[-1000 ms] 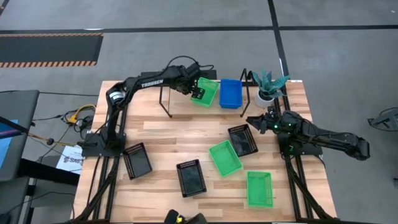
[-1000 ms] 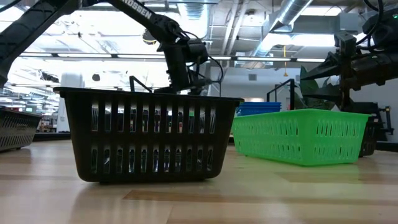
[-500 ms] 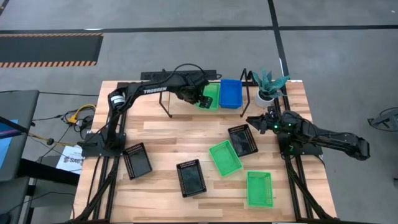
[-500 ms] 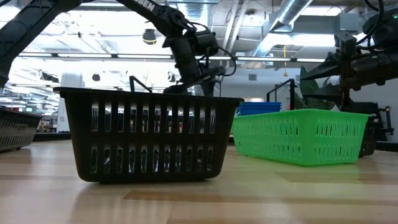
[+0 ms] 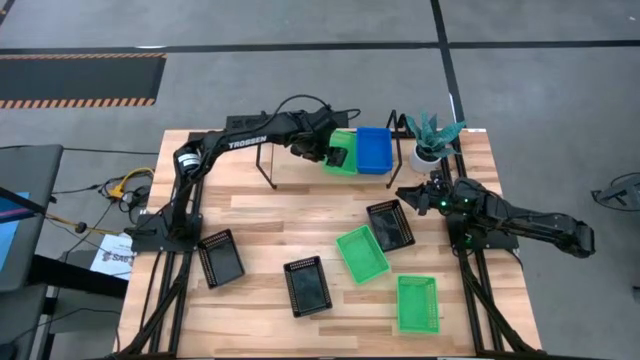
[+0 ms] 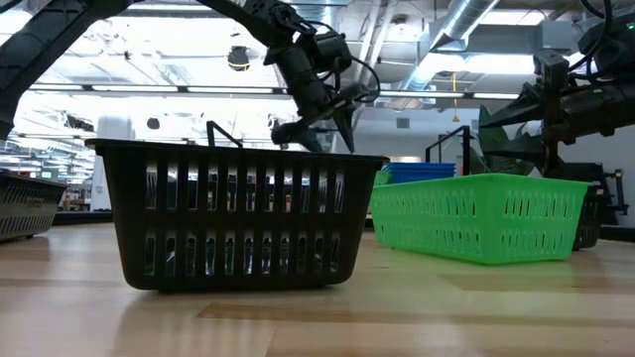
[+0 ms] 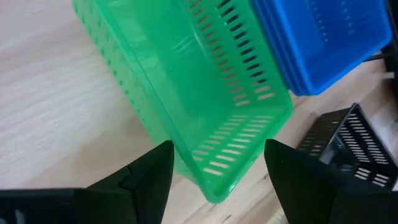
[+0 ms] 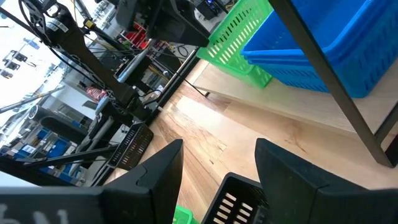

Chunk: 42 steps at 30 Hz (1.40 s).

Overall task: Stack baskets on shelf by color
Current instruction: Put the top green bin on the shelf, then stack the top green bin on top of the other green bin on the shelf

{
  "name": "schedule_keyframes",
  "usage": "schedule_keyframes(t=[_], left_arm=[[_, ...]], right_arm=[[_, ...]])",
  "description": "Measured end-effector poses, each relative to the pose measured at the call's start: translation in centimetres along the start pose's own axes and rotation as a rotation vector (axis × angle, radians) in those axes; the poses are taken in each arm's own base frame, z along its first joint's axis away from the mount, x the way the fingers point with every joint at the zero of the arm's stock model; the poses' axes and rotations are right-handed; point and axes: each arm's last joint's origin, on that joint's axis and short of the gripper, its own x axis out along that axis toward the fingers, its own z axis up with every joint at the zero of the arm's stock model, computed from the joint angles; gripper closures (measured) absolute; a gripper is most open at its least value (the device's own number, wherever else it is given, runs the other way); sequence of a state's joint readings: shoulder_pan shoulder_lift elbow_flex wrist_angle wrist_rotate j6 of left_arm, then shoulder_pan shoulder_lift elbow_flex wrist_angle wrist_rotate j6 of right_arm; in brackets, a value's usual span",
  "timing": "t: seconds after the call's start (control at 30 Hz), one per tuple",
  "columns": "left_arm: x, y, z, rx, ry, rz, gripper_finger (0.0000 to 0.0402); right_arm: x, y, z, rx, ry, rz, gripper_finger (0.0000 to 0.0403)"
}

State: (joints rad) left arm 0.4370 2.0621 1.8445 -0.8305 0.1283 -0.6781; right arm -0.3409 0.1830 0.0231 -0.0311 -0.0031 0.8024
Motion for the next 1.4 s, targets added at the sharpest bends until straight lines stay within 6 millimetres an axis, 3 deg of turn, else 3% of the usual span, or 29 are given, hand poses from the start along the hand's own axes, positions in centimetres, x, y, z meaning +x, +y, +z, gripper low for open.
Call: schedule_keyframes(t=[0.2,0.43,0.77,0.97,1.23,1.4], left_arm=[[-0.2,0.1,-0.1,-0.009,0.018,0.018,0.0164],[-0.4,1.0,-1.0,-0.011,0.062,0.166,0.0164],[-4.2,0.2,-1.0,0.051,0.010,0.098,0.0164],[-5.9,-2.7,-3.3,0.162,0.038,-0.012,0.0164],[-5.3,-8.4,-8.4,0.332,-0.011,-0.063,0.0164],[-5.0,-10.5,-9.9,0.348,-0.141,-0.093,0.0164]], right_arm=[[0.0,0.0,0.0,0.000,0.000,0.000,0.0179],[0.0,0.0,0.0,0.000,0.000,0.000,0.0179],[0.0,0.0,0.0,-0.003,0.000,0.000,0.0179],[0.0,0.0,0.0,-0.002,0.000,0.000,0.0179],[0.0,0.0,0.0,0.002,0.009,0.008,0.0179],[0.0,0.0,-0.1,0.001,0.019,0.018,0.0179]])
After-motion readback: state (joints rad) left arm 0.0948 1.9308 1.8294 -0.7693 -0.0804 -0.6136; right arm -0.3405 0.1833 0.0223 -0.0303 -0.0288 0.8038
